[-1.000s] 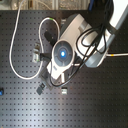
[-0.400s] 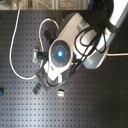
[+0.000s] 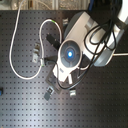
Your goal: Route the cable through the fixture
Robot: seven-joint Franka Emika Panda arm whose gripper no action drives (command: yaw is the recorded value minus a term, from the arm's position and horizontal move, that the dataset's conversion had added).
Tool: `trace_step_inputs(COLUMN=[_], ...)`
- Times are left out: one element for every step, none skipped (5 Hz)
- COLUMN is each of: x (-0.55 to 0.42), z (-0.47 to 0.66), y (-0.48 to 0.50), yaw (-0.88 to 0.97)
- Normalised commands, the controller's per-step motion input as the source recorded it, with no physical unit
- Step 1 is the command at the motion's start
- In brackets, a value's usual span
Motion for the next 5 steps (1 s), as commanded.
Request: trace_step_inputs(x=[-0.246, -0.336, -0.01, 0.014, 0.014], z=[-0.03, 0.0, 0.13, 0.45, 0.59], y=[-0.143, -0.012, -0.016, 0.025, 0.005], yaw=[0.0, 0.09, 0.0, -0.18, -0.22])
